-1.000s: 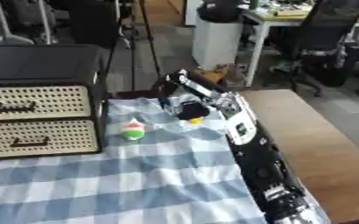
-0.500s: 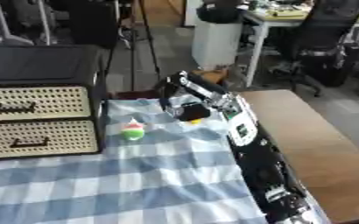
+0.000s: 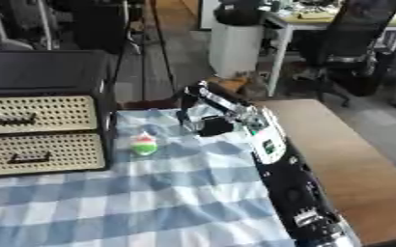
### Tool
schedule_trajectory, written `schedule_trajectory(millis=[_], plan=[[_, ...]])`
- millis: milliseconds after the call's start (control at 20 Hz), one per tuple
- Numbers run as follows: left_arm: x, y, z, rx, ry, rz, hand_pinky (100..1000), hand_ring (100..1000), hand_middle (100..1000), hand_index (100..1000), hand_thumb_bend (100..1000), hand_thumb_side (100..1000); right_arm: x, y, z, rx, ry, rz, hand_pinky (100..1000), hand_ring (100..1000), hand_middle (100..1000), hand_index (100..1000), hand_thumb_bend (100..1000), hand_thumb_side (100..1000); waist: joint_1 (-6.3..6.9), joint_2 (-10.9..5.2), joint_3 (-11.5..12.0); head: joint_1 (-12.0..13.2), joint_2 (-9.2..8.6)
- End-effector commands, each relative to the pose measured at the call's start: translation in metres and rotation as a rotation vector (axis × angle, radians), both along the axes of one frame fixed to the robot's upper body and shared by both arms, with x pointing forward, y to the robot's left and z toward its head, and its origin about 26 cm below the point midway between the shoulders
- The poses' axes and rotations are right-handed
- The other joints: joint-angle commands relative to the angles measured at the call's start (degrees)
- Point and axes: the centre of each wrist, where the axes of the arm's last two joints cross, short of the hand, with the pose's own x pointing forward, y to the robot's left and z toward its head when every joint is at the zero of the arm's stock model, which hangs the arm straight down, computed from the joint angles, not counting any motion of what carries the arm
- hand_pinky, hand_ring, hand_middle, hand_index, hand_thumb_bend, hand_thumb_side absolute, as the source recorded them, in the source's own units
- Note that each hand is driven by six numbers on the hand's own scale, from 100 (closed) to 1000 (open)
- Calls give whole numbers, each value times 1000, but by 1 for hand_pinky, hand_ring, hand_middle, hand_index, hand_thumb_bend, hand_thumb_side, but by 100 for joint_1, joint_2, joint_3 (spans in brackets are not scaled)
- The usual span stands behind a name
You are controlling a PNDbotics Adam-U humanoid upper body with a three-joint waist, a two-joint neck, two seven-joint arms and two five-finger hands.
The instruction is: Pick up objects from table and place into drawer.
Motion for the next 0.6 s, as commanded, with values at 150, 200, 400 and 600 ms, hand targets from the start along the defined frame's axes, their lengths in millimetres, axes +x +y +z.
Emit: schedule_trajectory(millis=[150,200,400,600], plan=[[32,7,3,39,-20,58,100,100,100,671,350,1000,0,2,18,4,-48,26,674,622,498,781,100,284,22,-4,-92,75,-42],[37,8,2,34,-25,66,100,100,100,672,352,1000,0,3,19,4,-49,30,674,622,498,781,100,286,24,7,-113,85,-49],[56,9,-5,16,-28,96,100,100,100,667,310,1000,0,6,21,3,-53,46,675,622,498,781,100,287,27,48,-199,130,-70],[67,11,-9,-16,-42,111,100,100,100,661,298,1000,0,7,23,2,-56,55,675,623,498,782,100,291,32,92,-274,169,-96]])
